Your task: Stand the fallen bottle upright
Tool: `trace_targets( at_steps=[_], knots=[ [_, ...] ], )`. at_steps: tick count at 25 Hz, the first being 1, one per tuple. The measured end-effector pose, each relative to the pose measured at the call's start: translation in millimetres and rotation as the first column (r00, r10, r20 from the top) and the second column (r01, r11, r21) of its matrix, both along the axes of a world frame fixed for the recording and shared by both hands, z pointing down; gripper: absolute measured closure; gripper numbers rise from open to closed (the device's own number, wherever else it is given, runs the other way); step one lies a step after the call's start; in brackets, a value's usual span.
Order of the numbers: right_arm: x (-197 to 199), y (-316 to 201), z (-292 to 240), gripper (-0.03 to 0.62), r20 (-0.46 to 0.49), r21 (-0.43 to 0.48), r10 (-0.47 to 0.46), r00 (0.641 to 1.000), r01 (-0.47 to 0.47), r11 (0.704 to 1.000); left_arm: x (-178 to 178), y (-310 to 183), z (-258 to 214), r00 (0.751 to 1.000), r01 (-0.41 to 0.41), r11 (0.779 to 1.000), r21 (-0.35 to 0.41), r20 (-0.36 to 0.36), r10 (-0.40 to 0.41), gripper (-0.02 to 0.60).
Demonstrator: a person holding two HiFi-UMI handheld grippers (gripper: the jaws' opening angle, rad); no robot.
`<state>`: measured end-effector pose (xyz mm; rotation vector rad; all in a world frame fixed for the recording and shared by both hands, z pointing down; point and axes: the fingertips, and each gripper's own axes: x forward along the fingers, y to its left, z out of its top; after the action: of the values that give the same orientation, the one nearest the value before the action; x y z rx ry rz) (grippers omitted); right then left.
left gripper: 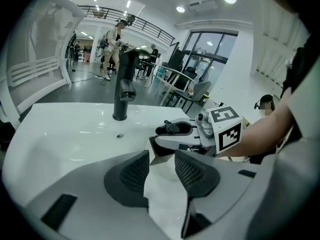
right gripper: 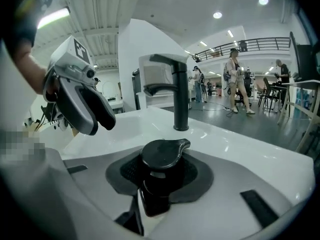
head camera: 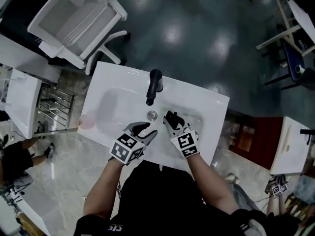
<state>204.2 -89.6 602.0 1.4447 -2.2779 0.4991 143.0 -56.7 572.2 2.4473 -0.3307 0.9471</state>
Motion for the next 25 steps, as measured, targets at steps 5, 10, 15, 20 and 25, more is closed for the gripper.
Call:
trace_targets(
  at_steps=[5,10,15,20,25],
  knots=[
    [21.9,18.8,-54.9,0.473,-0.031,0.048,0.034,0.999,-0.032,0.998,18.4,2.8,-38.4,0.998,-0.048,0.997,0.062,-0.033,0.05,0.414],
    [74.7,50.4,-98.9,0.473,-0.059,0.084,0.143,0.988,-0.138,0.987,29.8,11.0,-70.1,0.994,-0.071,0.993,0.099,-0.071,0.078,0.417],
    [132.8,84.4,-96.1,0.473,-0.087,0.053,0.283,0.955,-0.28,0.959,37.3,27.1,-83.6,0.99,-0.093,0.992,0.087,-0.095,0.102,0.419],
    [161.1,98.1,-87.1,0.474,-0.069,0.048,0.346,0.936,-0.344,0.938,49.5,39.9,-90.1,0.988,-0.116,0.989,0.092,-0.094,0.125,0.425],
    [174.8,77.0,-87.7,0.476,-0.095,0.081,0.322,0.942,-0.316,0.945,59.1,44.7,-94.7,0.986,-0.118,0.989,0.087,-0.11,0.127,0.429]
  ],
)
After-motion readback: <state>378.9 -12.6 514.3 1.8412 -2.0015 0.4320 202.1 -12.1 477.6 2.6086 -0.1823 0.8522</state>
